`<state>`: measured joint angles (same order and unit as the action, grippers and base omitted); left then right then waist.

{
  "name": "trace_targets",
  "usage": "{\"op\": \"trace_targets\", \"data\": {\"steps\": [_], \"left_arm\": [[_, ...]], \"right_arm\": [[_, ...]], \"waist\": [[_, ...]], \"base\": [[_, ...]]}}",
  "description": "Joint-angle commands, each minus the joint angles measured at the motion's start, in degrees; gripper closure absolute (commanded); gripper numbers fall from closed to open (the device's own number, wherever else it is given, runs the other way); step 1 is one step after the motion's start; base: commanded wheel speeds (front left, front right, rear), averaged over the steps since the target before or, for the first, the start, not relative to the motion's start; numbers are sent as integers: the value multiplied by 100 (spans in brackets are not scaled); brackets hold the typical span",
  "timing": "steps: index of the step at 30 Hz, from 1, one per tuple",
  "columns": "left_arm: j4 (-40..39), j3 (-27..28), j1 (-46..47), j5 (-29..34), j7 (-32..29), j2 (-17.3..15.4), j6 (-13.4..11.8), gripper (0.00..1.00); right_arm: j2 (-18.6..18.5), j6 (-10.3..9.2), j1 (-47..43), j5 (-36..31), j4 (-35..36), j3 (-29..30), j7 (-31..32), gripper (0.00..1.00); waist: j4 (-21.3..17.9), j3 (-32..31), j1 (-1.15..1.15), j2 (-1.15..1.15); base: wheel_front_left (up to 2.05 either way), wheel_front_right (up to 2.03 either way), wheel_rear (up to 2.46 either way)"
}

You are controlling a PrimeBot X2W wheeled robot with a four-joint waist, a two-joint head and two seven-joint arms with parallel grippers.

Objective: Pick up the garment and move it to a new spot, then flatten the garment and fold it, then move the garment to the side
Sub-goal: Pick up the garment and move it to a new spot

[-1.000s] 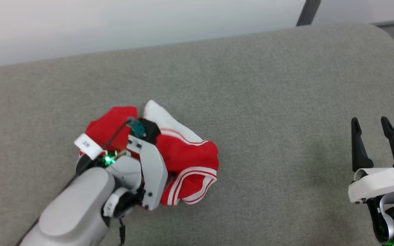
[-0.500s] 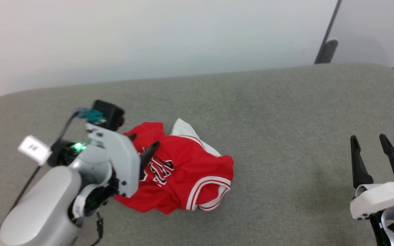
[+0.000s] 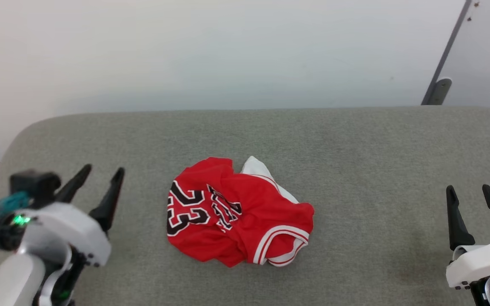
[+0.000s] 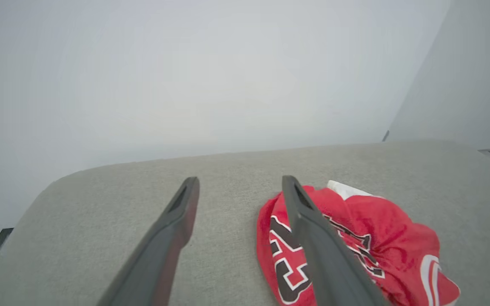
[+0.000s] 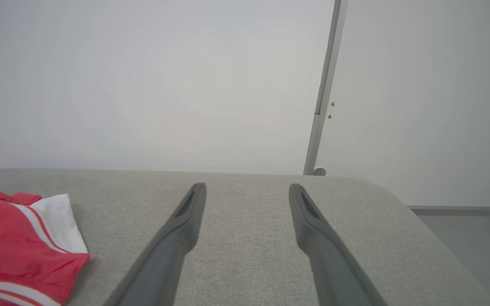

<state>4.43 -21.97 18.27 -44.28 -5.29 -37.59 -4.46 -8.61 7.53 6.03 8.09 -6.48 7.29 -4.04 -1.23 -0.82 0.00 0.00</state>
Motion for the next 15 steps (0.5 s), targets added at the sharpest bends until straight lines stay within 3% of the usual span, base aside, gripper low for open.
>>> {"op": "trace_targets", "data": {"steps": [1, 8, 15], "left_arm": [[45, 84, -165, -17, 200, -15, 40, 0], [396, 481, -804, -89, 1220, -54, 88, 0], [600, 716, -1267, -143, 1746, -43, 93, 0]], "right_arm": [[-20, -8, -68, 1, 6, 34, -39, 0], [12, -8, -186, -41, -20, 150, -118, 0], [53, -8, -253, -81, -68, 217, -183, 0]], "waist": [[64, -29, 0, 0], [165, -73, 0, 0], [204, -86, 0, 0]], "base": [[0, 0, 0], [0, 0, 0], [0, 0, 0]]}}
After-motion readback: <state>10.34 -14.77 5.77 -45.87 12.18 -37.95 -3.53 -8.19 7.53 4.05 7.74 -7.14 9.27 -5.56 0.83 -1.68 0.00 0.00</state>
